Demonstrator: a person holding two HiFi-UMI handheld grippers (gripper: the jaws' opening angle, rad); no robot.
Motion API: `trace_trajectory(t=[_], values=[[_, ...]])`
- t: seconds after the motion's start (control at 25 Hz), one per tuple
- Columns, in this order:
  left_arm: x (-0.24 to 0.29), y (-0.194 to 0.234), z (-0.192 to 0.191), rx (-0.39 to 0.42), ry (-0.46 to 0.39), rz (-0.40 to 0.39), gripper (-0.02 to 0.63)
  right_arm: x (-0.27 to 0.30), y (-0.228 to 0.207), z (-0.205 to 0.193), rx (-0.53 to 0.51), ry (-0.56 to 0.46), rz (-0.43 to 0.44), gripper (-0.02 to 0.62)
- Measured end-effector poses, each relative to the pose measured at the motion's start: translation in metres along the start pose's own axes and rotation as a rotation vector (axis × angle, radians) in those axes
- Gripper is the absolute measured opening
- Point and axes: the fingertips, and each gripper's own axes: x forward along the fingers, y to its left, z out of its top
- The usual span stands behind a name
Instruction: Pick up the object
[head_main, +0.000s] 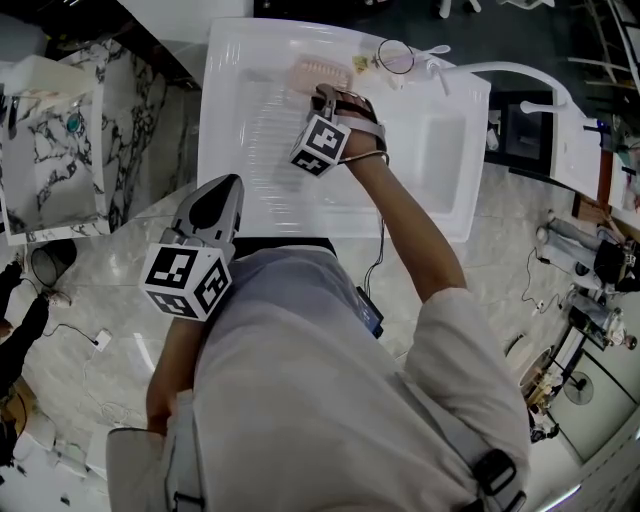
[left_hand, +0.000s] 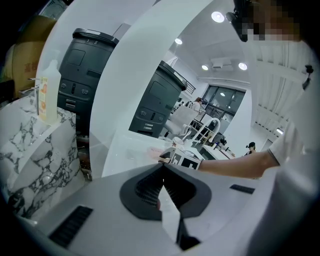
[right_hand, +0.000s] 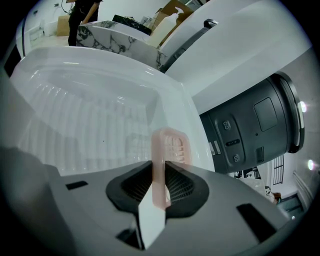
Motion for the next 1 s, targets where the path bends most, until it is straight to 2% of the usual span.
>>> trace_trajectory(t=[0.76, 1.0], values=[[-0.007, -0.005, 0.001, 0.022, -0.016, -0.044, 0.003, -0.027, 0.009, 0.000, 0.046, 0.012, 0.020, 0.081], [-0.010, -0.005, 0.003, 0.015, -0.025, -0.056, 0.003, -0.037, 0.014, -0.002, 0.116, 0.014, 0.049, 0.081]])
